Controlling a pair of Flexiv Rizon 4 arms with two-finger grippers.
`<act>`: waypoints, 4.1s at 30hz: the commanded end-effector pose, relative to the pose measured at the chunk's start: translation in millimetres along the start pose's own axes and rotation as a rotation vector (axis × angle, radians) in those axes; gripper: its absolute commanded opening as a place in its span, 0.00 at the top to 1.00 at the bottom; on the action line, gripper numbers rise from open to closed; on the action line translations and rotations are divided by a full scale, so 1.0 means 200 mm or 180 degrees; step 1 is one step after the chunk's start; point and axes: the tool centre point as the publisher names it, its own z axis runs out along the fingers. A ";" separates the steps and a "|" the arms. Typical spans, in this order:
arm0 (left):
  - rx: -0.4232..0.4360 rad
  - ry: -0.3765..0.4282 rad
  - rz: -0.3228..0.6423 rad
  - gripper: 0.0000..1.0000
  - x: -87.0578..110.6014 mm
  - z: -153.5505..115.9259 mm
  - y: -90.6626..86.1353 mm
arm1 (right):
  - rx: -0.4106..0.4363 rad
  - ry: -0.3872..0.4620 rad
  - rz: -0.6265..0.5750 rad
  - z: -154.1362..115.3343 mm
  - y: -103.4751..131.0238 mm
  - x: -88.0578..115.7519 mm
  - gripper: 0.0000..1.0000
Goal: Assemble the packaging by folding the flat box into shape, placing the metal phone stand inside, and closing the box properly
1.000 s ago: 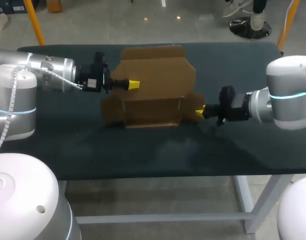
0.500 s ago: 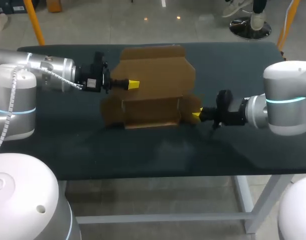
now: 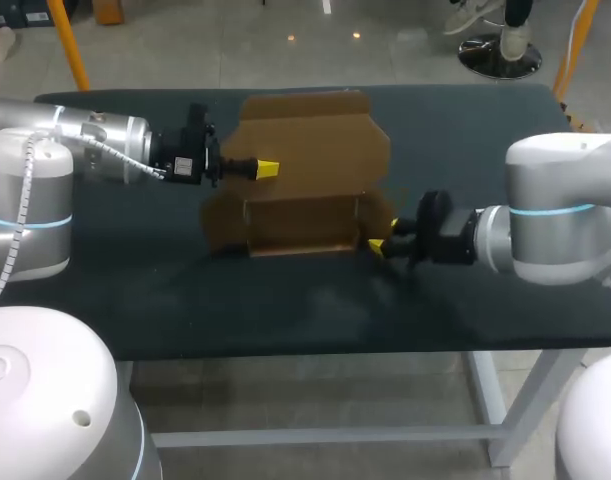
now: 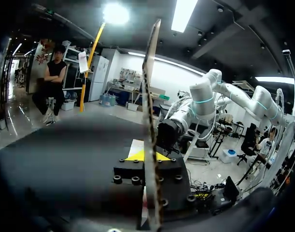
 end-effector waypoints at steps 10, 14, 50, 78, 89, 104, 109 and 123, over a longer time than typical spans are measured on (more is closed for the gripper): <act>-0.0006 0.0005 -0.0002 1.00 0.00 0.01 0.01 | -0.0067 -0.0161 0.0056 0.01 0.01 0.14 0.51; -0.0006 0.0005 -0.0002 1.00 0.00 0.01 0.01 | -0.0074 -0.0146 0.0049 0.04 0.02 0.16 0.51; -0.0006 0.0005 -0.0002 1.00 0.00 0.01 0.01 | -0.0007 -0.0076 0.0012 -0.14 -0.06 0.27 0.42; -0.0006 0.0005 -0.0002 1.00 0.00 0.01 0.01 | 0.0238 0.0473 -0.0515 -0.05 0.05 -0.04 0.53; -0.0006 0.0005 -0.0002 1.00 0.00 0.01 0.01 | 0.0187 0.0533 -0.0543 0.01 0.07 -0.05 0.56; -0.0006 0.0005 -0.0002 1.00 0.00 0.01 0.01 | 0.0038 0.0438 -0.0462 0.07 0.11 0.00 0.59; -0.0006 0.0005 -0.0002 1.00 0.00 0.01 0.01 | -0.0005 0.0338 -0.0377 0.09 0.10 0.02 0.58; -0.0006 0.0005 -0.0002 1.00 0.00 0.01 0.01 | -0.0119 -0.0022 -0.0219 0.09 0.12 0.05 0.57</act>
